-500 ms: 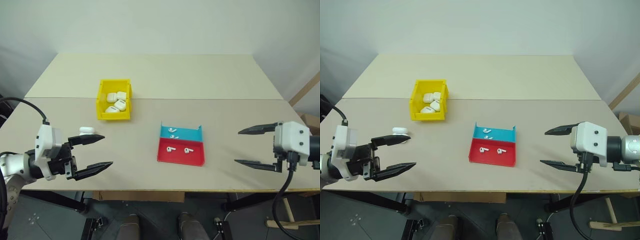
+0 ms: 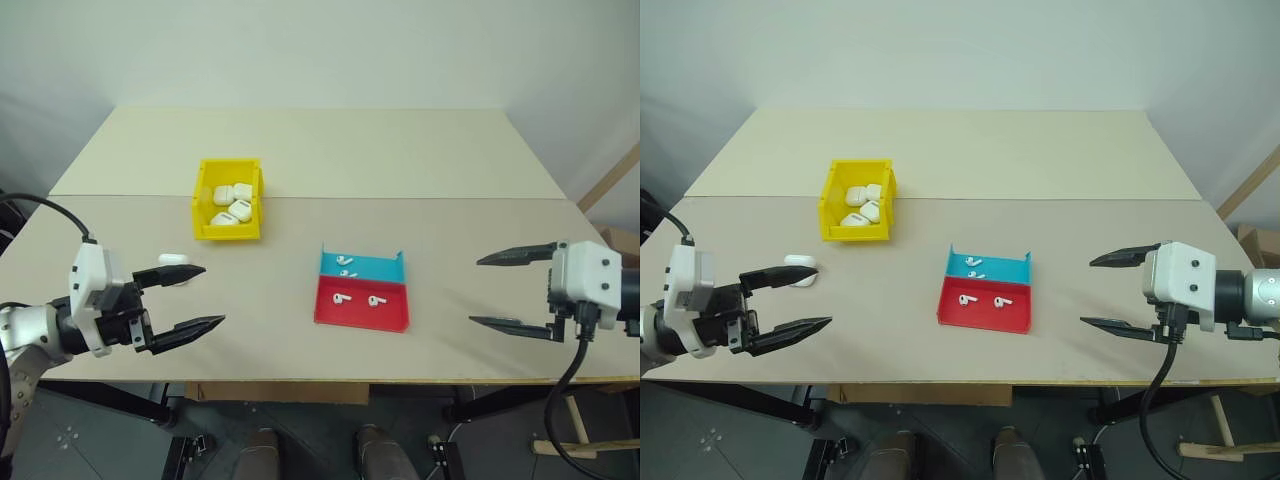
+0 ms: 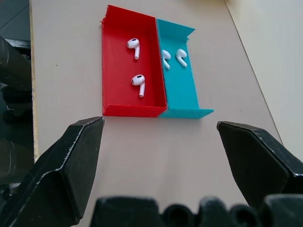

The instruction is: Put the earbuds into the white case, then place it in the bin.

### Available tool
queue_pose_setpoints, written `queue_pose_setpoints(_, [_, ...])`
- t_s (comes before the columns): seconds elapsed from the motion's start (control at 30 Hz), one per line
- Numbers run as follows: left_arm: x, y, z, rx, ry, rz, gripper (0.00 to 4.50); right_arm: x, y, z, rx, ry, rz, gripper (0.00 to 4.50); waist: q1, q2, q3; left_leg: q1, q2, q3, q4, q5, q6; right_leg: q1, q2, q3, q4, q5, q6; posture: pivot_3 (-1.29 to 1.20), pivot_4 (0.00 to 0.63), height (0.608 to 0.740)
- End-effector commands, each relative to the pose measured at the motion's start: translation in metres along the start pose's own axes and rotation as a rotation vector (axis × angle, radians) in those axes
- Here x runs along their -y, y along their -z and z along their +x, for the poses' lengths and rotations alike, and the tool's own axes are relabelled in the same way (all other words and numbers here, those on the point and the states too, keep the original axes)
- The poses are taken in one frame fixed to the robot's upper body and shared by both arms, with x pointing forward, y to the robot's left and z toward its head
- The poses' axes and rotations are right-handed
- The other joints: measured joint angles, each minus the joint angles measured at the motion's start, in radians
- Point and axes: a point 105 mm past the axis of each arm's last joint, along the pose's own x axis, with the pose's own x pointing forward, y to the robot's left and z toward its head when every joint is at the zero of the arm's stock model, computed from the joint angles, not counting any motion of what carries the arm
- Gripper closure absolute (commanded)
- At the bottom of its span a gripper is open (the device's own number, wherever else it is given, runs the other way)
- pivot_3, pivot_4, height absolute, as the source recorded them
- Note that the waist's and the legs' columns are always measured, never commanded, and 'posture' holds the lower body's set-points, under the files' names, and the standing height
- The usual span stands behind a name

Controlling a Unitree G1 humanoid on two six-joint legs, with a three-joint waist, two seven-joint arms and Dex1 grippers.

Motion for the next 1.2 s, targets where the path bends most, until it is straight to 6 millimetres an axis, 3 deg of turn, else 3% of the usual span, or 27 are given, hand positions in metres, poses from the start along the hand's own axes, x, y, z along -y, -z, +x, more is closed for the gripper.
queue_pose_setpoints(0.03, [0.004, -0.009, -0.001, -0.030, -0.035, 0.058, 0.00, 0.005, -0.007, -0.004, 0.006, 0.006, -0.017, 0.06, 0.000, 0.000, 0.000, 0.000, 0.000, 0.000, 0.000, 0.000, 0.000, 0.000, 0.000, 0.000, 0.000, 0.000, 0.000, 0.00, 0.150, 0.740])
queue_pose_setpoints(0.23, [0.018, -0.014, -0.004, -0.057, -0.107, 0.090, 0.00, 0.013, -0.006, -0.004, -0.012, 0.011, -0.021, 0.06, -0.002, 0.000, 0.000, 0.000, 0.000, 0.000, 0.000, 0.000, 0.000, 0.000, 0.000, 0.001, 0.000, 0.000, 0.000, 0.00, 0.150, 0.740])
queue_pose_setpoints(0.4, [0.017, -0.009, -0.006, -0.162, -0.208, 0.114, 0.00, 0.017, -0.006, -0.002, -0.038, 0.002, 0.011, 0.06, -0.001, 0.000, 0.000, 0.001, 0.000, 0.000, 0.000, 0.000, 0.000, 0.000, 0.000, 0.001, 0.000, 0.000, 0.000, 0.00, 0.150, 0.740])
queue_pose_setpoints(0.67, [-0.036, -0.009, -0.013, -0.401, -0.630, 0.086, 0.00, 0.022, 0.001, 0.006, -0.066, 0.015, 0.044, 0.06, 0.005, -0.002, -0.001, 0.001, 0.000, 0.000, 0.000, 0.000, 0.000, 0.001, 0.000, 0.000, 0.000, 0.000, 0.000, 0.00, 0.150, 0.740])
queue_pose_setpoints(0.83, [-0.057, -0.018, -0.005, -0.502, -0.705, -0.074, 0.00, 0.025, 0.002, 0.014, -0.059, 0.029, 0.052, 0.06, 0.003, -0.003, -0.001, 0.000, -0.001, -0.001, 0.001, 0.000, 0.000, 0.001, 0.000, 0.000, 0.001, 0.000, 0.001, 0.00, 0.150, 0.740])
queue_pose_setpoints(0.93, [-0.070, -0.015, -0.008, -0.613, -0.738, -0.127, 0.00, 0.027, 0.005, 0.017, -0.065, 0.043, 0.069, 0.06, -0.005, -0.004, -0.001, -0.001, -0.001, -0.002, 0.001, 0.000, 0.000, -0.001, 0.000, 0.000, 0.001, 0.000, 0.001, 0.00, 0.150, 0.740])
queue_pose_setpoints(1.03, [-0.092, -0.014, -0.014, -0.636, -0.794, -0.238, 0.00, 0.025, 0.008, 0.018, -0.075, 0.043, 0.079, 0.06, -0.006, -0.004, -0.001, -0.001, -0.001, -0.001, -0.001, 0.000, 0.000, -0.003, 0.001, 0.001, 0.002, 0.000, 0.001, 0.00, 0.150, 0.740])
queue_pose_setpoints(1.2, [-0.109, -0.005, -0.021, -0.706, -0.855, -0.359, 0.00, 0.022, 0.010, 0.018, -0.094, 0.033, 0.097, 0.06, -0.002, -0.004, -0.001, -0.001, -0.001, -0.001, -0.001, 0.000, 0.000, -0.003, 0.000, 0.001, 0.002, 0.000, 0.001, 0.00, 0.150, 0.740])
